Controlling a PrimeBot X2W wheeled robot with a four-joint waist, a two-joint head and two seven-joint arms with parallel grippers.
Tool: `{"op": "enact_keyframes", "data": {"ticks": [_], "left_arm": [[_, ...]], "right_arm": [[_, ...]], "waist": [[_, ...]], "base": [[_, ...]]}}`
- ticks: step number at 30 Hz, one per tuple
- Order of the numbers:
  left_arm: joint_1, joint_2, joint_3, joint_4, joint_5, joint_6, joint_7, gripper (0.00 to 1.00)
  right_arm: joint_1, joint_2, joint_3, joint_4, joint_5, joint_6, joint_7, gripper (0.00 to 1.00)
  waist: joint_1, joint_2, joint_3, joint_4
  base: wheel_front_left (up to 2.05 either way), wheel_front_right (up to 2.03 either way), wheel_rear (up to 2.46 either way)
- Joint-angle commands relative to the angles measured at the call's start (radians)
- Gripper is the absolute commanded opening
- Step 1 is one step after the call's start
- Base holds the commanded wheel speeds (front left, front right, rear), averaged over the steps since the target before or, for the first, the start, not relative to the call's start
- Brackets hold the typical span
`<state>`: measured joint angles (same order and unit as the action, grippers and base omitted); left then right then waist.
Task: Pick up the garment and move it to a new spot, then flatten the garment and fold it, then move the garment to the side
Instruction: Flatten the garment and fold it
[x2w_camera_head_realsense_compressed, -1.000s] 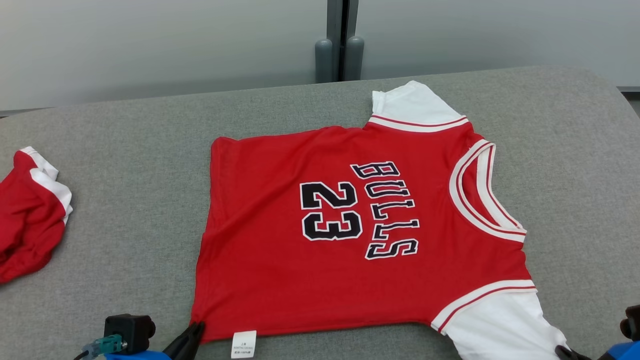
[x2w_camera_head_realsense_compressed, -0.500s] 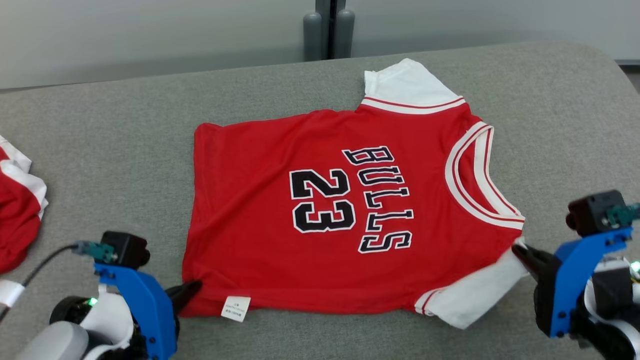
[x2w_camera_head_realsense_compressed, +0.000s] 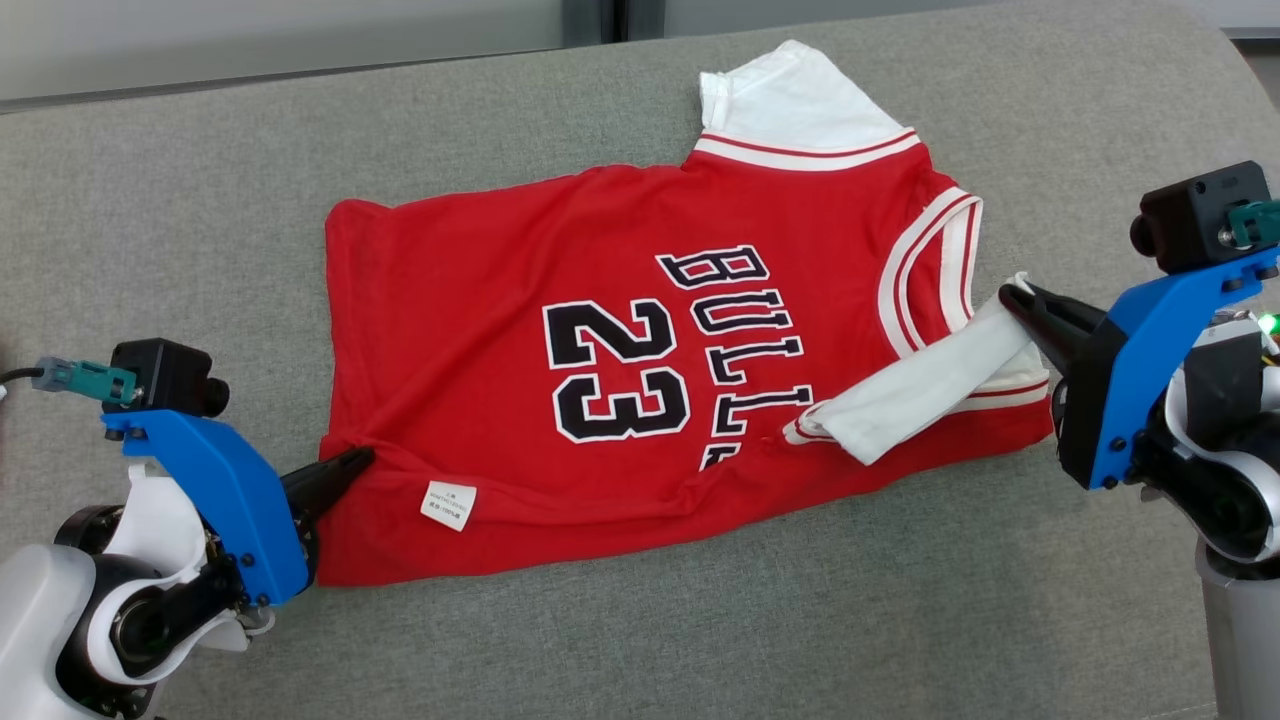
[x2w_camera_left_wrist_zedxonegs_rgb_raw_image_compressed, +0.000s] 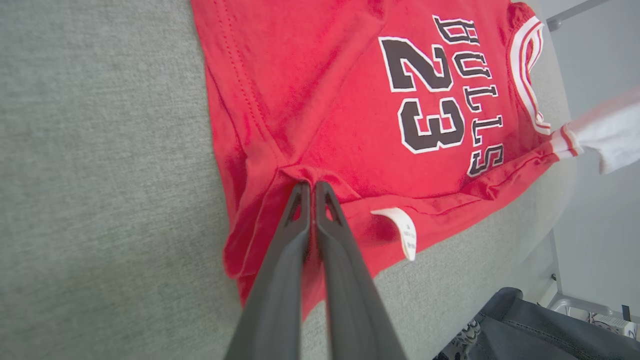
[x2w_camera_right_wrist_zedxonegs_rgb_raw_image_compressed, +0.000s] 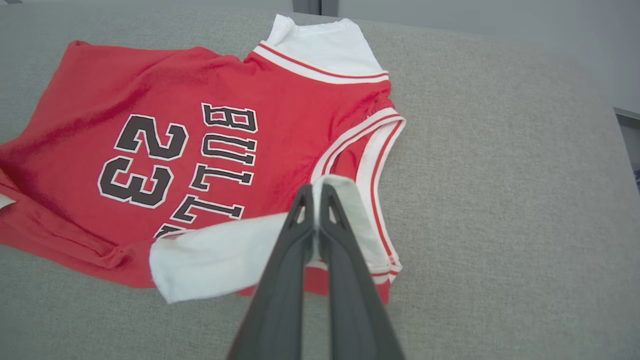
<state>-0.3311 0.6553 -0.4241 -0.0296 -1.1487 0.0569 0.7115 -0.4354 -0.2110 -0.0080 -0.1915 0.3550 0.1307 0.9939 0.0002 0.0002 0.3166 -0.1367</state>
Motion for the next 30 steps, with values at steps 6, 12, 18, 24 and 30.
{"op": "enact_keyframes", "data": {"ticks": [6,12,18,24,30], "left_arm": [[-0.048,-0.022,0.024,0.031,0.023,0.0,-0.059,0.0],[-0.049,-0.024,0.036,0.076,0.024,-0.003,-0.08,0.0],[-0.044,-0.042,0.025,0.097,0.027,-0.012,-0.096,0.0],[-0.048,-0.069,0.009,0.128,0.027,-0.013,-0.101,1.0],[-0.009,-0.077,-0.002,0.137,0.097,-0.012,-0.196,1.0]], "right_arm": [[-0.061,-0.021,-0.021,0.094,-0.001,0.0,-0.082,0.0],[-0.079,-0.016,-0.023,0.146,-0.023,0.0,-0.127,0.0],[-0.109,-0.02,-0.008,0.192,-0.025,0.0,-0.155,0.0],[-0.139,-0.015,0.013,0.228,-0.005,0.0,-0.24,1.0],[-0.105,-0.026,0.016,0.263,0.007,0.0,-0.292,1.0]], "waist": [[-0.0002,-0.0002,0.026,0.013],[-0.0002,-0.0002,0.032,0.016],[-0.0002,-0.0002,0.036,0.024],[-0.0002,-0.0002,0.03,0.039],[-0.0002,-0.0002,-0.006,0.054]], "base": [[0.0,0.0,0.0],[0.0,0.0,0.0],[0.0,0.0,0.0],[0.0,0.0,0.0],[0.0,0.0,0.0]]}}
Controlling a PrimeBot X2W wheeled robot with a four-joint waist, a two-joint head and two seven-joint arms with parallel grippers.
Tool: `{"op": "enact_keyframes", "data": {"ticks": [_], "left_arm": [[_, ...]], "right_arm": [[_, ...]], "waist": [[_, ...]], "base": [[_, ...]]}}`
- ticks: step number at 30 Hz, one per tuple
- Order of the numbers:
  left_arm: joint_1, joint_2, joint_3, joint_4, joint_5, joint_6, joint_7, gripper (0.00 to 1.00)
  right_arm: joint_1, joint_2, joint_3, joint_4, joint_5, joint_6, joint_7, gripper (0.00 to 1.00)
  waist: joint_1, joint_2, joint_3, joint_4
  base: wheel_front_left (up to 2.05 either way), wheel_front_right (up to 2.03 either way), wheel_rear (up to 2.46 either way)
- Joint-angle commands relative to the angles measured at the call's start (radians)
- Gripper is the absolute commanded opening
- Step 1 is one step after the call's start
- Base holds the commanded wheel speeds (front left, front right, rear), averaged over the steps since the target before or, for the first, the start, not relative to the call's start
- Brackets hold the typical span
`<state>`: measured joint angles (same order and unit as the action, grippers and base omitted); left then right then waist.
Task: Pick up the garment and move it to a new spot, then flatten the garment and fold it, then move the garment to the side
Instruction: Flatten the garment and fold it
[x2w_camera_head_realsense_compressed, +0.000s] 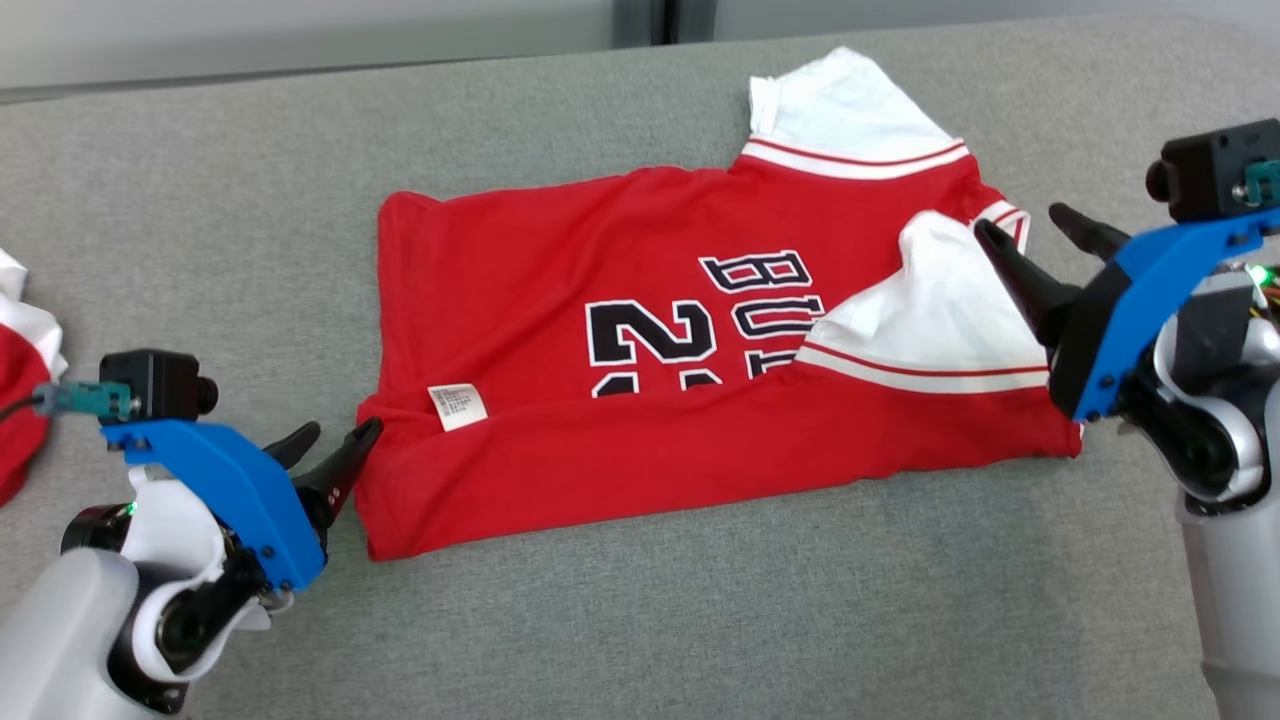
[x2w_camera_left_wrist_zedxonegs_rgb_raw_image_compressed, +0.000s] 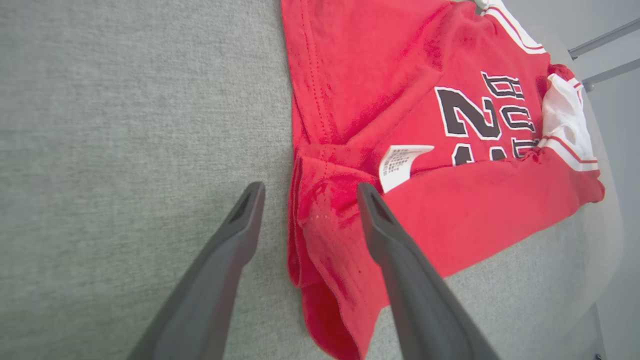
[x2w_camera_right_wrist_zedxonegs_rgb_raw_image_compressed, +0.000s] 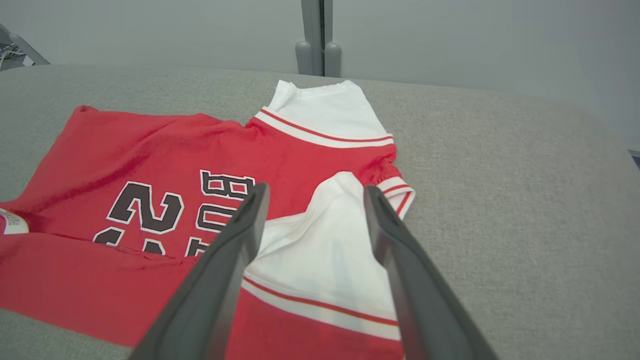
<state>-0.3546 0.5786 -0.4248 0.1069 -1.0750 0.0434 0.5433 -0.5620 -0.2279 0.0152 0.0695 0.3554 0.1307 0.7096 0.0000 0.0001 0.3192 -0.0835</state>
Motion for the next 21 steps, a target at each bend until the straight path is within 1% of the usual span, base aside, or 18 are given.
{"op": "enact_keyframes", "data": {"ticks": [1,3,5,9,11,12,13,14,16,21], "left_arm": [[0.027,-0.002,-0.008,-0.003,0.049,0.003,-0.058,1.0],[0.059,-0.018,-0.017,-0.007,0.095,0.02,-0.127,1.0],[0.102,-0.047,-0.023,-0.012,0.116,0.037,-0.19,1.0],[0.182,-0.107,-0.015,-0.008,0.148,0.089,-0.319,1.0],[0.215,-0.145,-0.015,0.002,0.156,0.103,-0.378,1.0],[0.215,-0.145,-0.015,0.002,0.156,0.103,-0.378,1.0],[0.227,-0.163,-0.011,0.008,0.157,0.108,-0.408,1.0],[0.238,-0.182,-0.019,0.024,0.179,0.113,-0.455,1.0],[0.241,-0.188,-0.03,0.035,0.198,0.117,-0.47,1.0],[0.222,-0.219,-0.072,0.072,0.261,0.139,-0.516,1.0]], "right_arm": [[0.039,-0.015,-0.015,0.002,0.001,0.0,-0.002,1.0],[0.079,-0.016,-0.036,-0.008,-0.007,0.0,0.013,1.0],[0.122,-0.013,-0.069,-0.029,-0.014,0.0,0.02,1.0],[0.221,0.009,-0.151,-0.069,-0.046,0.0,-0.007,1.0],[0.261,0.023,-0.194,-0.076,-0.075,0.0,-0.02,1.0],[0.261,0.023,-0.194,-0.076,-0.075,0.0,-0.02,1.0],[0.276,0.029,-0.213,-0.075,-0.092,0.0,-0.029,1.0],[0.303,0.054,-0.248,-0.063,-0.122,0.0,-0.048,1.0],[0.312,0.064,-0.263,-0.054,-0.141,0.0,-0.059,1.0],[0.318,0.106,-0.303,0.033,-0.193,0.0,-0.106,1.0]], "waist": [[0.0,-0.0001,-0.016,0.004],[0.0,-0.0001,-0.032,0.01],[0.0,-0.0001,-0.049,0.019],[0.0,-0.0001,-0.077,0.032],[0.0,-0.0001,-0.089,0.036],[0.0,-0.0001,-0.089,0.036],[0.0,-0.0001,-0.095,0.039],[0.0,-0.0001,-0.104,0.044],[0.0,-0.0001,-0.107,0.045],[0.0,-0.0001,-0.117,0.049]], "base": [[0.0,0.0,0.0],[0.0,0.0,0.0],[0.0,0.0,0.0],[0.0,0.0,0.0],[0.0,0.0,0.0],[0.0,0.0,0.0],[0.0,0.0,0.0],[0.0,0.0,0.0],[0.0,0.0,0.0],[0.0,0.0,0.0]]}}
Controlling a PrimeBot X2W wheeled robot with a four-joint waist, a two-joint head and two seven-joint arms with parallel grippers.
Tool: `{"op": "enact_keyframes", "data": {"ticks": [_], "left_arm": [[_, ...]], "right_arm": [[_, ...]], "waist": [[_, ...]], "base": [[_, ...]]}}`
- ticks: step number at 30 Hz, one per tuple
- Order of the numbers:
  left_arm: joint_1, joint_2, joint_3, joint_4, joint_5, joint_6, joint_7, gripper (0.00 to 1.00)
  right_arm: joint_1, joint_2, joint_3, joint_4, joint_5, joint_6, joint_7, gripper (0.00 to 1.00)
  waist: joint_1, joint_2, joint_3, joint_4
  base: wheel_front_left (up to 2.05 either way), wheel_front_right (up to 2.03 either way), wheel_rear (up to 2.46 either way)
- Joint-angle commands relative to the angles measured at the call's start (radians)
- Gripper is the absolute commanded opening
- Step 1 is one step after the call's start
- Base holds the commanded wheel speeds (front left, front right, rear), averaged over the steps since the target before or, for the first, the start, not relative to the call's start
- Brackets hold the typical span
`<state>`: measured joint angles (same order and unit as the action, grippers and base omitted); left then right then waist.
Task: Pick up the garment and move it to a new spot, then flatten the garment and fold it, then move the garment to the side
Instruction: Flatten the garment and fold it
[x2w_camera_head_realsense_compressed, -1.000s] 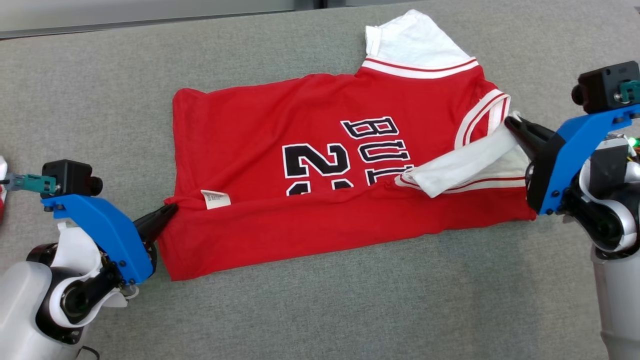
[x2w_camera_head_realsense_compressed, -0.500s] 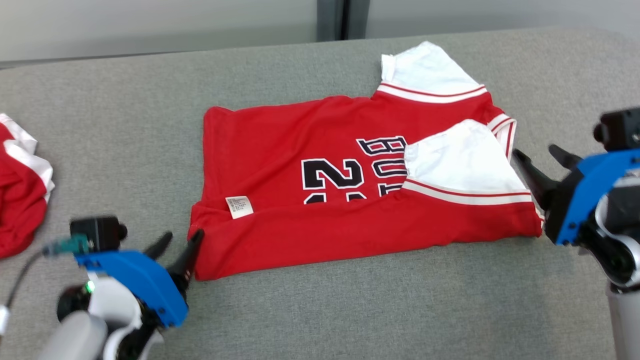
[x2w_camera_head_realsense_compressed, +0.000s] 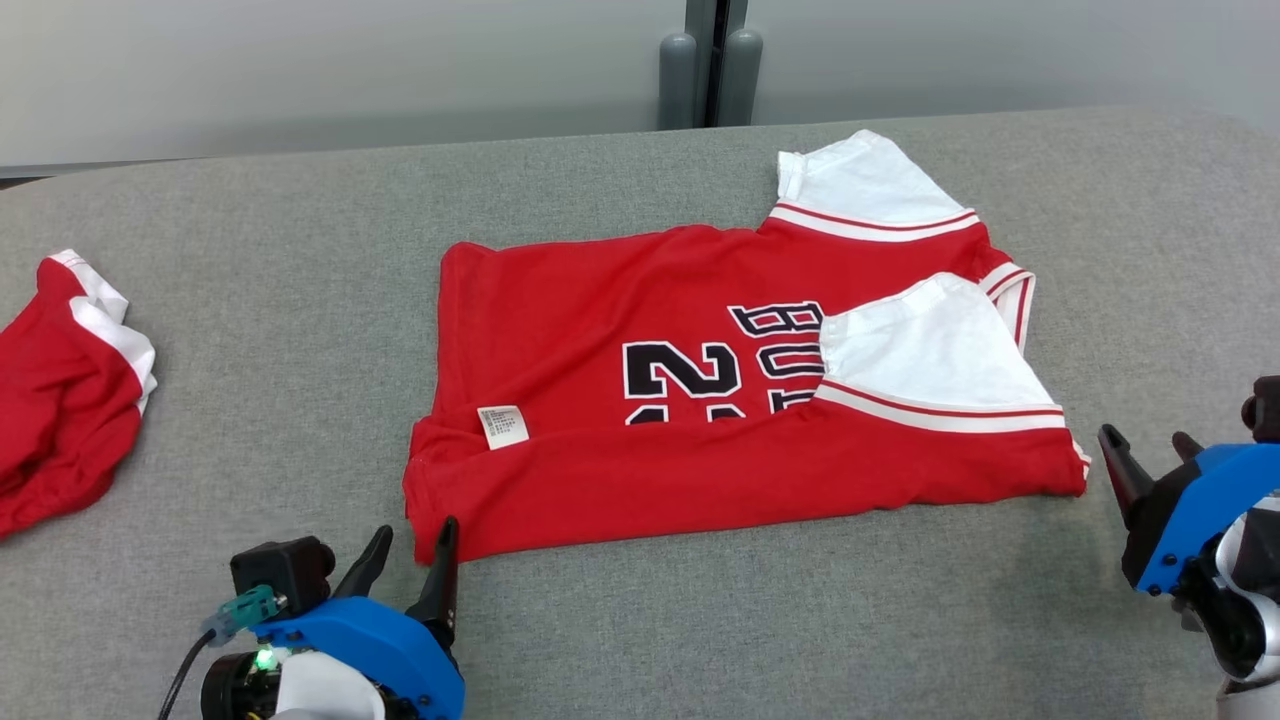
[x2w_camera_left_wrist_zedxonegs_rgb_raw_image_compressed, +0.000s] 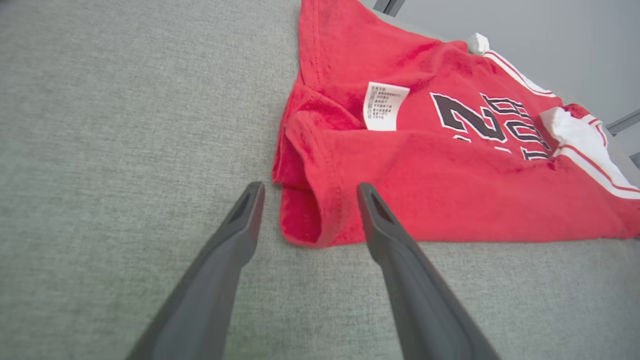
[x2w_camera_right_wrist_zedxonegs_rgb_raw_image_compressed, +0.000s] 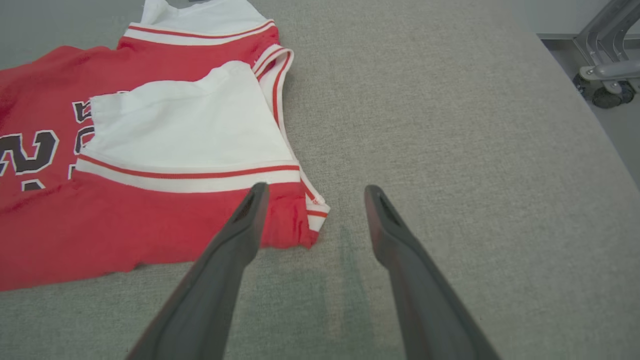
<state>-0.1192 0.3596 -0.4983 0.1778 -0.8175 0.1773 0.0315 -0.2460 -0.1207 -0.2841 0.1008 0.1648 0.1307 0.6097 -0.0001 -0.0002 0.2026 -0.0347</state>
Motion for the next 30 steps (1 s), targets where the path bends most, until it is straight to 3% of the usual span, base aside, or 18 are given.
{"op": "enact_keyframes", "data": {"ticks": [1,10,23,24,25,26,30], "left_arm": [[-0.016,-0.003,-0.008,0.006,0.013,0.005,-0.008,1.0],[-0.081,-0.026,-0.052,0.111,0.074,0.025,-0.016,1.0],[-0.146,-0.09,-0.111,0.304,0.071,-0.027,0.016,1.0],[-0.146,-0.093,-0.116,0.315,0.069,-0.033,0.023,0.6],[-0.148,-0.095,-0.119,0.323,0.068,-0.039,0.026,0.26],[-0.151,-0.097,-0.122,0.33,0.063,-0.048,0.029,0.0],[-0.154,-0.099,-0.123,0.351,0.059,-0.07,0.01,0.0]], "right_arm": [[-0.005,0.006,-0.012,0.02,-0.011,0.0,-0.018,1.0],[-0.082,0.043,-0.056,0.18,-0.078,0.0,-0.125,1.0],[-0.153,0.065,-0.058,0.376,-0.071,0.0,-0.119,1.0],[-0.153,0.066,-0.053,0.39,-0.065,0.0,-0.118,0.87],[-0.153,0.068,-0.045,0.401,-0.059,0.0,-0.115,0.06],[-0.154,0.069,-0.037,0.408,-0.055,0.0,-0.113,0.0],[-0.148,0.067,-0.032,0.396,-0.034,0.0,-0.137,0.0]], "waist": [[0.0001,0.0002,-0.001,0.0],[0.0001,0.0002,0.028,0.007],[0.0001,0.0002,0.072,0.011],[0.0001,0.0002,0.072,0.012],[0.0001,0.0002,0.073,0.012],[0.0001,0.0002,0.072,0.013],[0.0001,0.0002,0.064,0.018]], "base": [[0.0,0.0,0.0],[0.0,0.0,0.0],[0.0,0.0,0.0],[0.0,0.0,0.0],[0.0,0.0,0.0],[0.0,0.0,0.0],[0.0,0.0,0.0]]}}
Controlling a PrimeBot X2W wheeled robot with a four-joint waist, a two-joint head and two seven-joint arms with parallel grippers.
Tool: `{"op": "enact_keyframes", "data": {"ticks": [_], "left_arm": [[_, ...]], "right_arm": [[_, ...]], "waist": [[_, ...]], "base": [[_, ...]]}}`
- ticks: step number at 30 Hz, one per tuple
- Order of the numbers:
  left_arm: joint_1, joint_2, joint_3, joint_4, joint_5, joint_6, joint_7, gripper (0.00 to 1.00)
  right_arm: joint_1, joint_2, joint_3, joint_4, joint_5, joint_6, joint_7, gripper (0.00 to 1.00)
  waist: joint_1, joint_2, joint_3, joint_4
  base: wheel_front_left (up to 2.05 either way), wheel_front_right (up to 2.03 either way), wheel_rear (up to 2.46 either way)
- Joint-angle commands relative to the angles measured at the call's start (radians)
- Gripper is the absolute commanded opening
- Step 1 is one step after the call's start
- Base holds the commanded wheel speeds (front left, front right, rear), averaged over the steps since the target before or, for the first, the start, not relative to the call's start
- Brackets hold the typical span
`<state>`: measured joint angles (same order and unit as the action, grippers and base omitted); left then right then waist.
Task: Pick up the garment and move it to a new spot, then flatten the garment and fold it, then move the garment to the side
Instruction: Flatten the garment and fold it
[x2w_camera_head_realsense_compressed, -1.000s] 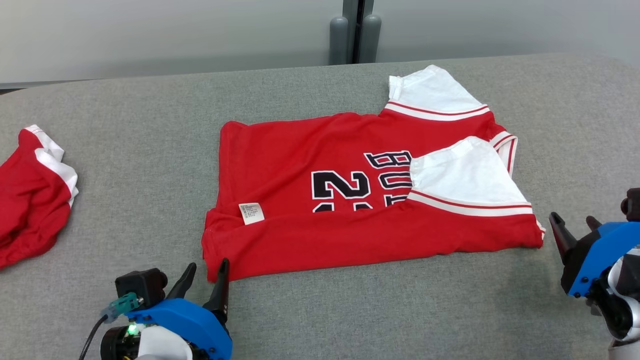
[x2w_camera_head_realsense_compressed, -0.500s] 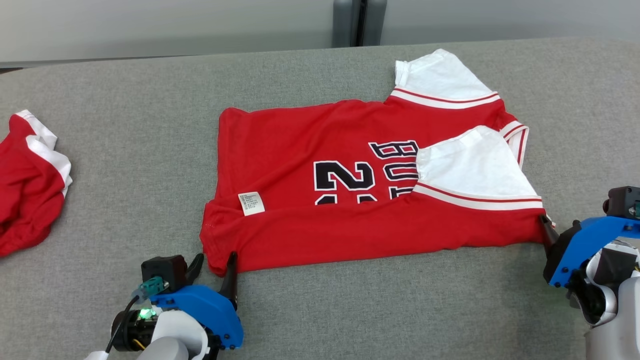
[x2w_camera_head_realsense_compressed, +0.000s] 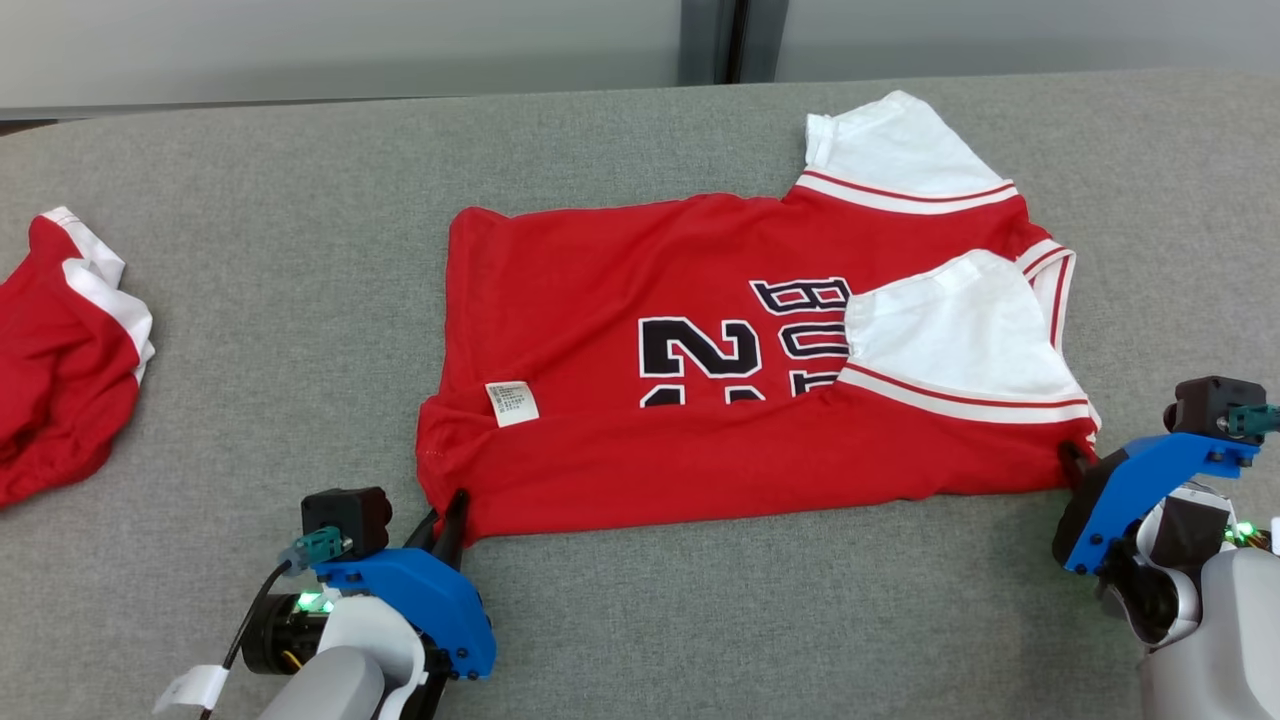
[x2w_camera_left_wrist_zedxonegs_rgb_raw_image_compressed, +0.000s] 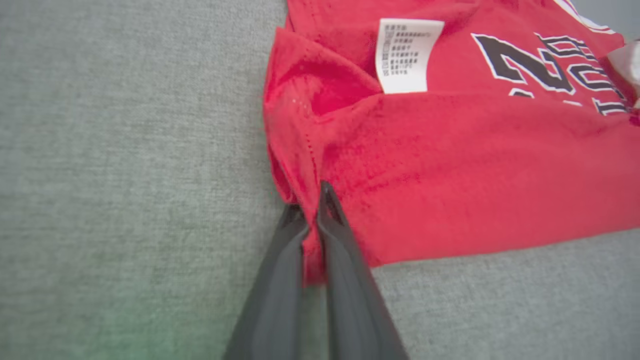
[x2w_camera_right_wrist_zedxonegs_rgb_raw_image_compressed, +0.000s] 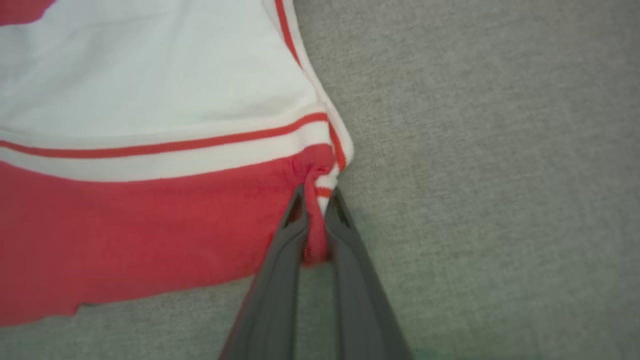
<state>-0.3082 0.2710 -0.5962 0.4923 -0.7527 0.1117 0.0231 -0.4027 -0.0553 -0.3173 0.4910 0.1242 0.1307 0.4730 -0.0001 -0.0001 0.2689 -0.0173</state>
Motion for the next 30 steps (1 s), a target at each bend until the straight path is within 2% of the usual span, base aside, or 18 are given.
{"op": "enact_keyframes", "data": {"ticks": [1,8,17,23,24,25,26,27,28,30], "left_arm": [[0.034,-0.004,-0.024,0.039,0.0,-0.008,0.008,0.0],[0.053,0.05,-0.011,-0.003,-0.008,-0.033,-0.009,0.0],[0.155,0.127,-0.001,-0.146,-0.023,0.009,0.029,0.0],[0.243,0.148,-0.009,-0.229,-0.057,0.041,0.08,0.0],[0.253,0.149,-0.01,-0.239,-0.059,0.045,0.086,0.0],[0.26,0.15,-0.012,-0.249,-0.062,0.05,0.091,0.0],[0.268,0.147,-0.015,-0.256,-0.07,0.05,0.1,0.23],[0.272,0.144,-0.017,-0.265,-0.071,0.052,0.105,0.7],[0.271,0.145,-0.019,-0.273,-0.068,0.055,0.109,1.0],[0.268,0.146,-0.021,-0.288,-0.066,0.058,0.114,1.0]], "right_arm": [[0.016,0.002,0.0,-0.006,0.015,0.0,-0.009,0.0],[0.114,0.002,0.008,-0.155,0.084,0.0,-0.002,0.0],[0.325,0.002,-0.015,-0.415,0.15,0.0,0.117,0.0],[0.399,0.002,-0.035,-0.46,0.186,0.0,0.15,0.0],[0.401,0.002,-0.035,-0.456,0.183,0.0,0.147,0.46],[0.403,0.002,-0.036,-0.45,0.178,0.0,0.147,1.0],[0.402,0.002,-0.035,-0.446,0.176,0.0,0.146,1.0],[0.394,0.002,-0.033,-0.443,0.169,0.0,0.141,1.0],[0.384,0.003,-0.028,-0.442,0.162,0.0,0.137,1.0],[0.362,0.003,-0.016,-0.446,0.148,0.0,0.133,1.0]], "waist": [[0.0001,0.0001,-0.008,0.002],[0.0001,0.0001,-0.052,0.005],[0.0001,0.0001,-0.094,0.002],[0.0001,0.0001,-0.103,-0.003],[0.0001,0.0001,-0.103,-0.003],[0.0001,0.0001,-0.103,-0.004],[0.0001,0.0001,-0.102,-0.005],[0.0001,0.0001,-0.102,-0.006],[0.0001,0.0001,-0.102,-0.007],[0.0001,0.0001,-0.102,-0.009]], "base": [[0.0,0.0,0.0],[0.0,0.0,0.0],[0.0,0.0,0.0],[0.0,0.0,0.0],[0.0,0.0,0.0],[0.0,0.0,0.0],[0.0,0.0,0.0],[0.0,0.0,0.0],[0.0,0.0,0.0],[0.0,0.0,0.0]]}}
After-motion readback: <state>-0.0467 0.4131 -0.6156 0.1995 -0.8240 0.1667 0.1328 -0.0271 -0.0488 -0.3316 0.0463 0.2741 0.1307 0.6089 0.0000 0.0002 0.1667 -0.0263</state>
